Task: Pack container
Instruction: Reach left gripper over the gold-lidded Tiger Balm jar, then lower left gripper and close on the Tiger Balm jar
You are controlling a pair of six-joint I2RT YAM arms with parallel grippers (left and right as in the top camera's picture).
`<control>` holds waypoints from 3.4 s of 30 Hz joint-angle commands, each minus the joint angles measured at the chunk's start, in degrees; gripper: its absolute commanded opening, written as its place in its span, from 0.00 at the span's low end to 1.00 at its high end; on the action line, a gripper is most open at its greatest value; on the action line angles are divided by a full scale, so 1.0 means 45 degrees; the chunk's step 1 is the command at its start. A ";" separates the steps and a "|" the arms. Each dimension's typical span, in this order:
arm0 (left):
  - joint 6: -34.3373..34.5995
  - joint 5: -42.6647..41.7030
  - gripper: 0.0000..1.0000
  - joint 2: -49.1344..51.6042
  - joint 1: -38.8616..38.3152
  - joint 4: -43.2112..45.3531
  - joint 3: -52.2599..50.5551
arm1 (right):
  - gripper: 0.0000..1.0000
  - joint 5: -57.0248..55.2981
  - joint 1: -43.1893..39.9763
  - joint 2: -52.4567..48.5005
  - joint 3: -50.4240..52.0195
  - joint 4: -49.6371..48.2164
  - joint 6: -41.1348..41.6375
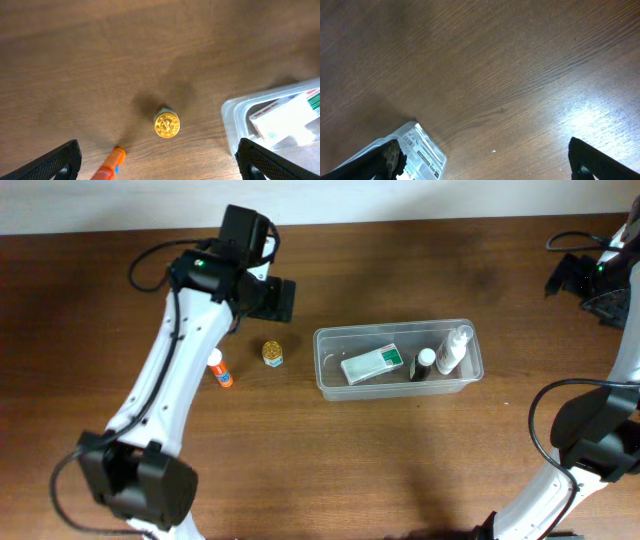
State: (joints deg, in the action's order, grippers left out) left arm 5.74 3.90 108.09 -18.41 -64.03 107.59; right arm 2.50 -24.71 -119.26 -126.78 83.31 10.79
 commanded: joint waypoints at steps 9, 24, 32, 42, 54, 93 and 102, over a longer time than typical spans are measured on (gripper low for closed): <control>-0.0039 -0.0311 0.99 0.1865 -0.0015 -0.0267 0.0185 | 0.98 -0.0024 -0.0015 -0.0063 0.0010 -0.0005 0.0146; -0.0194 -0.0350 0.99 0.4051 -0.0049 -0.0826 0.0175 | 0.98 -0.0024 -0.0015 -0.0063 0.0010 -0.0005 0.0146; -0.0189 -0.0427 0.99 0.4167 -0.0049 -0.1117 0.0136 | 0.98 -0.0024 -0.0015 -0.0063 0.0010 -0.0005 0.0146; -0.0238 -0.1307 0.99 0.4945 -0.0049 -0.1039 0.0068 | 0.98 -0.0024 -0.0015 -0.0063 0.0010 -0.0005 0.0146; -0.0238 -0.1297 0.99 0.5149 -0.0034 -0.1156 0.0068 | 0.98 -0.0024 -0.0015 -0.0063 0.0010 -0.0005 0.0146; -0.0325 -0.1112 0.48 0.5149 -0.0034 -0.0908 0.0063 | 0.98 -0.0024 -0.0015 -0.0063 0.0010 -0.0005 0.0146; -0.0325 -0.1112 0.41 0.5144 -0.0034 -0.0933 0.0112 | 0.98 -0.0024 -0.0015 -0.0063 0.0010 -0.0005 0.0146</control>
State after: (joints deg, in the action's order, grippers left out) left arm 4.75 -1.23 130.89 -18.52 -68.12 107.59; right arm 2.50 -24.71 -119.33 -126.80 83.31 10.76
